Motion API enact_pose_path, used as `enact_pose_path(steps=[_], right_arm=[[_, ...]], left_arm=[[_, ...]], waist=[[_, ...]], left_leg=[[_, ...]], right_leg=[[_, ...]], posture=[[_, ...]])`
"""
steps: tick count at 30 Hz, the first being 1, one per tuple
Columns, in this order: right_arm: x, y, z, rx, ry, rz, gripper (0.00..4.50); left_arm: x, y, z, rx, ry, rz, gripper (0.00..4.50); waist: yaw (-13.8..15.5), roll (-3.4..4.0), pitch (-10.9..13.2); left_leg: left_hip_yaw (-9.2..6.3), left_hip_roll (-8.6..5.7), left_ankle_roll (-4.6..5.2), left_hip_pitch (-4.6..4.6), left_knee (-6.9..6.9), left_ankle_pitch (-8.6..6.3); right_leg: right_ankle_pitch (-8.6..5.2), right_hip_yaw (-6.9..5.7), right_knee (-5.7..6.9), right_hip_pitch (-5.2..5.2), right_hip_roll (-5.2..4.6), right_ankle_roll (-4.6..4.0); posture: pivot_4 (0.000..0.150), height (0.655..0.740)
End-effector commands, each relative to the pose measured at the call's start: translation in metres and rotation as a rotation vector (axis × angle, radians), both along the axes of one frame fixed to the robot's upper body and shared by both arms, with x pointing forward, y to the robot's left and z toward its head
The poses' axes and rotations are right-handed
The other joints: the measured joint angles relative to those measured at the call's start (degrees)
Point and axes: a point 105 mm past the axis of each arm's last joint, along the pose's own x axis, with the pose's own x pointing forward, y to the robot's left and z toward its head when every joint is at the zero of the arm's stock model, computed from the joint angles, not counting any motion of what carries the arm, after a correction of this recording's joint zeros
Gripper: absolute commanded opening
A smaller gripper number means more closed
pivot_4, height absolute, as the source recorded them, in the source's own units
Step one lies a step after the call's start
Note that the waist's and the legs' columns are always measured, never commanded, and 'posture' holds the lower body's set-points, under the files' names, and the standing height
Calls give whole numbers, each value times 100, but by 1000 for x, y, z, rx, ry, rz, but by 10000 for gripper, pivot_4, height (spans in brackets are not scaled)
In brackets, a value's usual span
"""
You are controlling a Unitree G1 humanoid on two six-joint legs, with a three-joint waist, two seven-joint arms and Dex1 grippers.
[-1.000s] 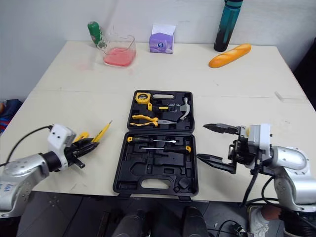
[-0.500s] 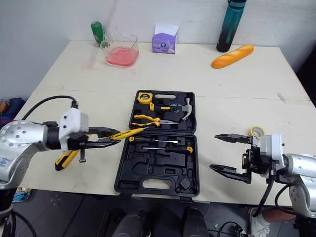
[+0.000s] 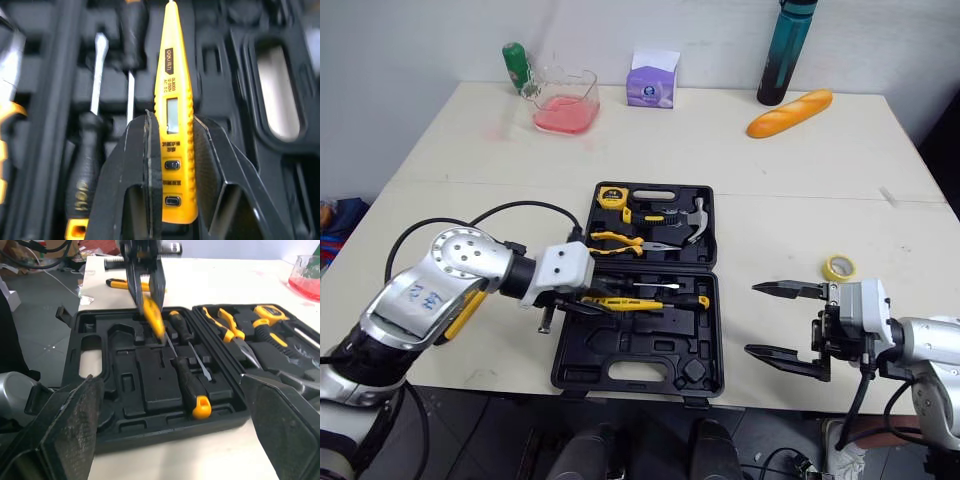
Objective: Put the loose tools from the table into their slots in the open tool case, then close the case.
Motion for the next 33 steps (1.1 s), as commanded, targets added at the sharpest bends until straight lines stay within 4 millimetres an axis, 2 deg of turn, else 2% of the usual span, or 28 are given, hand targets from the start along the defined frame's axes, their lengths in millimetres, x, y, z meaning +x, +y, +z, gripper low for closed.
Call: enact_pose_path(steps=[1,8,19,29,33], right_arm=[[-1,9,15,14,-41,21,45000],[0,9,14,4,-29,17,45000],[3,1,-6,2,-18,-2,45000],[2,-5,-18,8,-24,-19,45000],[0,-10,-22,9,-27,-30,45000]], left_arm=[[9,-1,2,50,-40,40,5316],[12,-1,-4,128,-20,64,5317],[9,1,-15,176,5,49,5316],[17,5,-31,203,-22,66,5316],[17,4,-32,189,-26,65,5316]], waist=[[0,-1,2],[15,-2,2],[11,-5,4],[18,-4,4],[27,-5,3]], left_leg=[[-4,1,1,-5,12,0],[-21,1,6,-57,41,-3],[-19,-1,9,-54,49,-1],[-18,-1,10,-45,50,-1],[-25,-3,11,-34,51,-1]], right_leg=[[0,0,5,0,0,0],[1,-13,16,-30,-2,0],[1,-12,24,-28,-3,1],[1,-10,31,-24,-4,1],[1,-16,25,-4,-8,1]], posture=[[1500,7400],[1500,7400],[1500,7400],[1500,7400],[1500,7400]])
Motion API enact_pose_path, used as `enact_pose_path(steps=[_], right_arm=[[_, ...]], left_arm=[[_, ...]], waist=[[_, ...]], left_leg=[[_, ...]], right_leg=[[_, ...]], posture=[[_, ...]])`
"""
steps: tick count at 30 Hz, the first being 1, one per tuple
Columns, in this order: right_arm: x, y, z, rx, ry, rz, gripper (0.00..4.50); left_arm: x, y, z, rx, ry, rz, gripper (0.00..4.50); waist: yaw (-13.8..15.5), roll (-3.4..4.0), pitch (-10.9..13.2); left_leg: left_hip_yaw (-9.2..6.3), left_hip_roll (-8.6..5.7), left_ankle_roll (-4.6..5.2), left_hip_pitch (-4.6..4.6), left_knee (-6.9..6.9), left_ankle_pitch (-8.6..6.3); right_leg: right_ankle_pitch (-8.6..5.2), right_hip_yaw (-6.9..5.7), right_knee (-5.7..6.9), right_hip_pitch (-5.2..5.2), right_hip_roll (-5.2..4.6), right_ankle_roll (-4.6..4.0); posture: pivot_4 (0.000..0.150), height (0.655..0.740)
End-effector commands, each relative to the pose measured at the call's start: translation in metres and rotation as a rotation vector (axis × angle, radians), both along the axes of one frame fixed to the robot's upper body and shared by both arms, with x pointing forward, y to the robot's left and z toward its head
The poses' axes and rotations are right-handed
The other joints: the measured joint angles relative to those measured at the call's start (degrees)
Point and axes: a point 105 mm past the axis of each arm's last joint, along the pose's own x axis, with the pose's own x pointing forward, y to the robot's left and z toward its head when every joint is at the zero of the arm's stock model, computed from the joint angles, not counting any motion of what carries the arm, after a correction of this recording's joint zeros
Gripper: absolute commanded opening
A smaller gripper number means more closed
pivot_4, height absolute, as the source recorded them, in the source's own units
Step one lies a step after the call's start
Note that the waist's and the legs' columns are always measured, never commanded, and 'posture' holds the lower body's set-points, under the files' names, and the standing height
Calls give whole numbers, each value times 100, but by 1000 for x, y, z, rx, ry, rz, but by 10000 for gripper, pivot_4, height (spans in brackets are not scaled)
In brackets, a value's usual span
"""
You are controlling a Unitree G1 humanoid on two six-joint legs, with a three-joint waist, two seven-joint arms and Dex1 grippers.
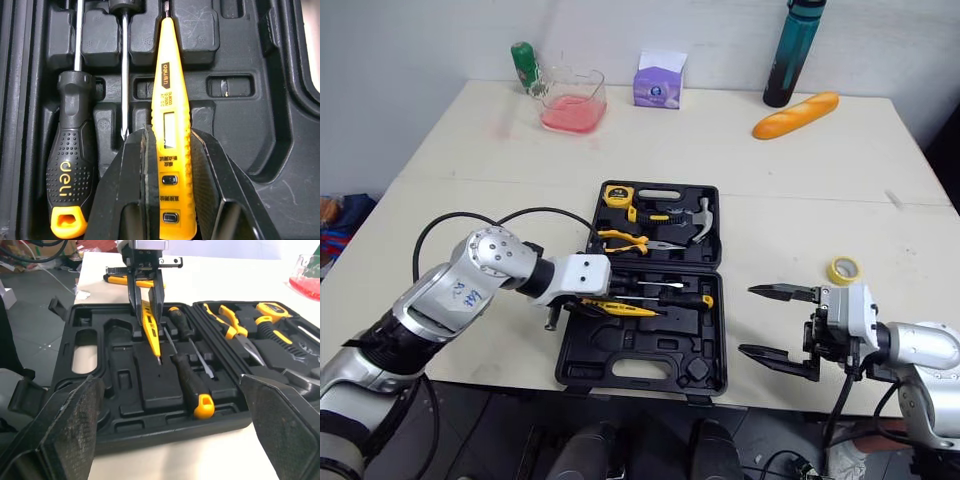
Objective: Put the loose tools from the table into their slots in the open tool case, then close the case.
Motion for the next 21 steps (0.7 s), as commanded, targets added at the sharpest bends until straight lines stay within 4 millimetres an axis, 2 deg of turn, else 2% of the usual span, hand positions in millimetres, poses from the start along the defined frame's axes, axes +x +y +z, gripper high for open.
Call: enact_pose_path(steps=[1,3,5,7,9,15,21], right_arm=[[-3,-4,3,4,-38,-1,45000],[-4,-7,1,3,-36,-2,45000],[-5,-8,1,2,-36,-2,45000],[-4,-8,2,1,-39,-1,45000],[-4,-7,3,2,-42,0,45000],[-3,-1,9,3,-46,5,45000],[0,3,13,4,-46,2,45000]], left_arm=[[1,4,-14,27,20,29,5316],[1,2,-14,17,15,23,5316],[-1,-3,-11,-17,7,-4,15941],[-3,-10,-3,-71,4,-25,24050],[-6,-15,6,-129,12,-47,24050],[-7,-8,16,-134,-27,-90,24050],[-1,-4,35,-287,-139,-146,24050]], waist=[[-3,0,0],[-6,0,0],[-4,0,0],[-2,0,0],[-5,0,0],[-34,-5,4],[-27,-5,4]], left_leg=[[0,0,1,0,0,0],[0,0,1,4,0,0],[0,0,1,5,0,1],[-1,-1,1,3,1,1],[-2,-2,3,1,1,0],[-3,2,0,-7,3,1],[-3,1,0,-7,4,1]], right_leg=[[0,1,1,0,-1,0],[0,2,3,1,-1,0],[0,1,4,2,-1,0],[0,1,3,2,-3,0],[0,-1,0,2,-3,0],[0,-4,3,-7,0,0],[0,-4,4,-7,-1,0]], posture=[[1500,7400],[1500,7400],[1500,7400],[1500,7400],[1500,7400],[1500,7400],[1500,7400]])
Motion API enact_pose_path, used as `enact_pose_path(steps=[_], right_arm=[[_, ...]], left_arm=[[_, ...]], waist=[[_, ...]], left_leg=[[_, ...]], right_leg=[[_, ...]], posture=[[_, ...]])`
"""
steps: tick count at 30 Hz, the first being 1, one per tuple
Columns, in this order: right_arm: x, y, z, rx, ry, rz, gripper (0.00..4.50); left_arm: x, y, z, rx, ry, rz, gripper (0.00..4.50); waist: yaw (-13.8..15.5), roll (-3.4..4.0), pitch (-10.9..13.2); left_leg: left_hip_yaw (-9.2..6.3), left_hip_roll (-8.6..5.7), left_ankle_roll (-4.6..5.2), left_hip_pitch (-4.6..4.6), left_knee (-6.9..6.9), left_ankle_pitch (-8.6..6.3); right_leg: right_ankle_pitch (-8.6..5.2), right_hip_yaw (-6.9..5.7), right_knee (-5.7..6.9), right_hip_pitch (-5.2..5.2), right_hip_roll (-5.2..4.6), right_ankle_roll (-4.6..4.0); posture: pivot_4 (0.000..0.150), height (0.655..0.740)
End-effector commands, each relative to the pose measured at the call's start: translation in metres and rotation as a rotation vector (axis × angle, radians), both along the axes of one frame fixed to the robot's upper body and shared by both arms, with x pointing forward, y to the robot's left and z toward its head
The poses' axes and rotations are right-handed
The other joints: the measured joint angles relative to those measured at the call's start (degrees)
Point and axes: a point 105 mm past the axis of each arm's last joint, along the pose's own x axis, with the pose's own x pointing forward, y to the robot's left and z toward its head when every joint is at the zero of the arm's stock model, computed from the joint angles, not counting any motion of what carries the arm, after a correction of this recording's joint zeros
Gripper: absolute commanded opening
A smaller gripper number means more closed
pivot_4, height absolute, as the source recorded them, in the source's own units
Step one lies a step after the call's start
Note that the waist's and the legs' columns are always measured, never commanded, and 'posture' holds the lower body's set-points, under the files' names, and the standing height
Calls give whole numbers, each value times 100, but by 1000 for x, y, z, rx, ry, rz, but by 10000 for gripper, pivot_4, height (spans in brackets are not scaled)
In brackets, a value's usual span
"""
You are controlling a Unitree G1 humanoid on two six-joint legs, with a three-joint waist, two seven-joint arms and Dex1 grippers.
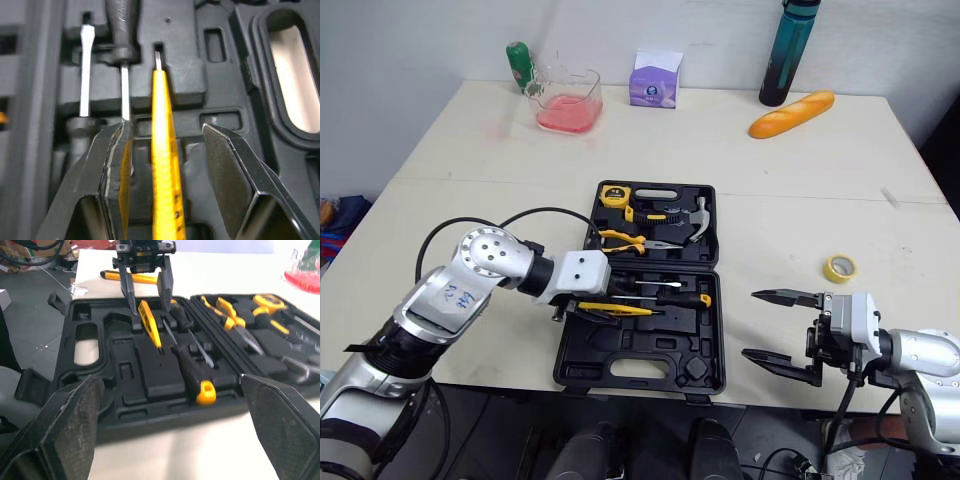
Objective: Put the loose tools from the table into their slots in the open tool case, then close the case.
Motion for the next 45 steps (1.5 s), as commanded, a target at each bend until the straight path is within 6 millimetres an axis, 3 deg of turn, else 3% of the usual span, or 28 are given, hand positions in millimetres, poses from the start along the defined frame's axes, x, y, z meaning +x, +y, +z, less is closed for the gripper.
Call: enact_pose_path(steps=[1,10,13,16,17,29,45], right_arm=[[0,2,10,2,-31,5,45000],[3,-3,11,11,-35,-26,45000],[4,-5,10,12,-33,-35,45000],[4,-6,9,2,-30,-32,45000],[5,-6,9,1,-29,-33,45000],[7,-9,3,6,-19,-22,45000],[6,-1,9,5,-26,-26,45000]], left_arm=[[1,5,17,-116,-104,-45,24050],[-8,22,33,-342,-135,-96,24050],[-16,21,28,-393,-103,-118,15975],[-18,21,20,-403,-83,-107,2678],[-18,21,15,-402,-71,-100,498],[-14,20,-30,-329,69,17,498],[-3,24,-38,-332,91,54,498]], waist=[[0,0,0],[-1,0,0],[-3,0,0],[0,0,0],[4,0,0],[-4,0,0],[-3,0,0]], left_leg=[[-1,1,0,-1,0,0],[-1,0,0,-1,1,0],[0,0,0,-1,1,0],[1,0,0,0,1,0],[1,0,0,0,1,0],[1,0,0,1,1,-1],[0,1,0,0,1,-1]], right_leg=[[0,-1,-2,0,0,0],[0,-2,0,0,-1,0],[0,-2,-1,0,-1,0],[1,-1,0,0,-1,1],[1,-1,1,0,-1,1],[1,0,1,0,0,1],[1,-1,1,-1,-1,0]], posture=[[1500,7400],[1500,7400],[1500,7400],[1500,7400],[1500,7400],[1500,7400],[1500,7400]])
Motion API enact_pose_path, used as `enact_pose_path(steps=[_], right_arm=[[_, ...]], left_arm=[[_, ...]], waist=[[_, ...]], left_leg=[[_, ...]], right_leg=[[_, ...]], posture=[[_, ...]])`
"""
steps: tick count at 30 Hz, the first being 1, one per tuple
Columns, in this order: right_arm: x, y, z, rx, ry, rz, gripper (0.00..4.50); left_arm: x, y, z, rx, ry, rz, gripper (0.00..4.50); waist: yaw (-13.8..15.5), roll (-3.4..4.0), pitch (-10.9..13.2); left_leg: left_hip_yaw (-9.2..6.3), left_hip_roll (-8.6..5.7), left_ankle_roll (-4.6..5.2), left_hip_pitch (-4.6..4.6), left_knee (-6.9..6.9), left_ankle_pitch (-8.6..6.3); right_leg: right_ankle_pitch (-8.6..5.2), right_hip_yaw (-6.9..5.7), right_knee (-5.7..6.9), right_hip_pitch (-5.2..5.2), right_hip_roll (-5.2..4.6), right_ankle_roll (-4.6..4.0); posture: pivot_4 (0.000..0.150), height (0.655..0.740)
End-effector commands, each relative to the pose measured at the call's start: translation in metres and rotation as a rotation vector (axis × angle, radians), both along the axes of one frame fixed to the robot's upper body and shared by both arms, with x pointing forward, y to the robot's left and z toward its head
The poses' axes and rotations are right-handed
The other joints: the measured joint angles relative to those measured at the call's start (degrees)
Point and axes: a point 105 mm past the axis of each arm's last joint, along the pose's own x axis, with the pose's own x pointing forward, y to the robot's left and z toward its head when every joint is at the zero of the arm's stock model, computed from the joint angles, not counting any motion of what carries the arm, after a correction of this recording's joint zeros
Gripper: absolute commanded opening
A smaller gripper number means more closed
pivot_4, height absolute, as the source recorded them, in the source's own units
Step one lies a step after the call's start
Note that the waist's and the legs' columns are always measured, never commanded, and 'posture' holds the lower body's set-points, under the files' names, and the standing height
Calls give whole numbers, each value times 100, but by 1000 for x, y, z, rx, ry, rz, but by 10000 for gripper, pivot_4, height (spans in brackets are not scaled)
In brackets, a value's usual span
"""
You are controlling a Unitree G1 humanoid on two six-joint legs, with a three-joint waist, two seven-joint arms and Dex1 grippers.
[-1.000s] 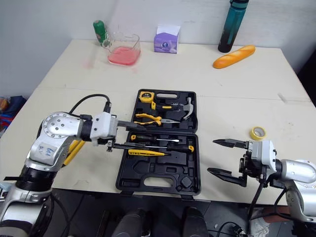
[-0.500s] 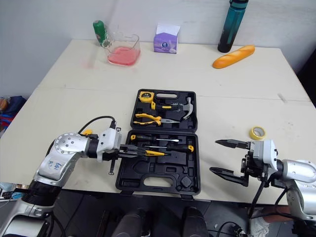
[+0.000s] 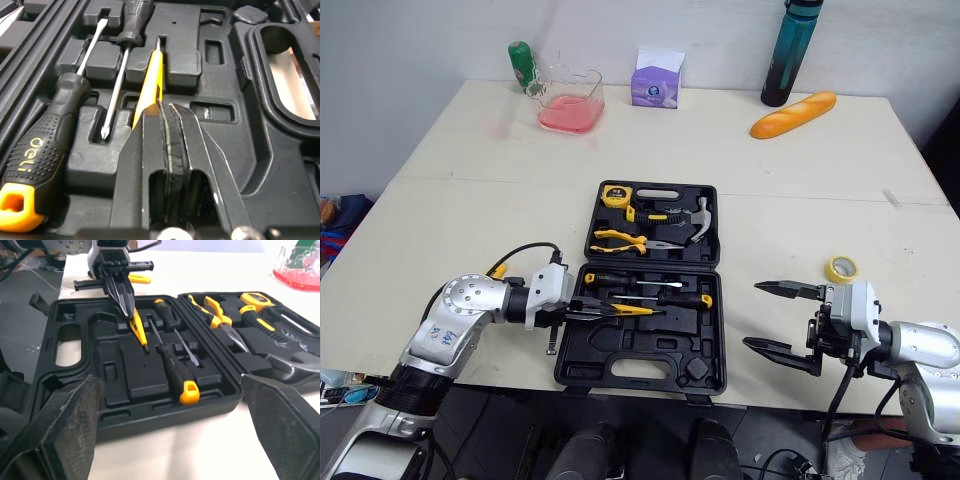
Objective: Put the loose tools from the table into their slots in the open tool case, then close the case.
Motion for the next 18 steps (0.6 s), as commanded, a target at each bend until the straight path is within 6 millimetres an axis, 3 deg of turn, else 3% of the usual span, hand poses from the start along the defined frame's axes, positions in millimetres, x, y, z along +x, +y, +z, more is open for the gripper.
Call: enact_pose_path(steps=[1,11,18], right_arm=[[-3,3,8,-4,-25,7,45000],[-2,14,17,-7,-23,12,45000],[4,24,25,-5,-28,16,45000]], left_arm=[[2,-2,6,0,-36,-3,498],[1,-7,-3,50,-5,-17,498],[9,-1,-23,120,87,87,498]], waist=[[0,0,0],[1,0,0],[7,1,-1]], left_leg=[[0,0,0,0,0,0],[0,0,0,0,0,0],[0,0,0,5,0,0]], right_leg=[[0,0,0,0,0,0],[0,0,0,0,0,0],[0,1,1,4,0,0]], posture=[[1500,7400],[1500,7400],[1500,7400]])
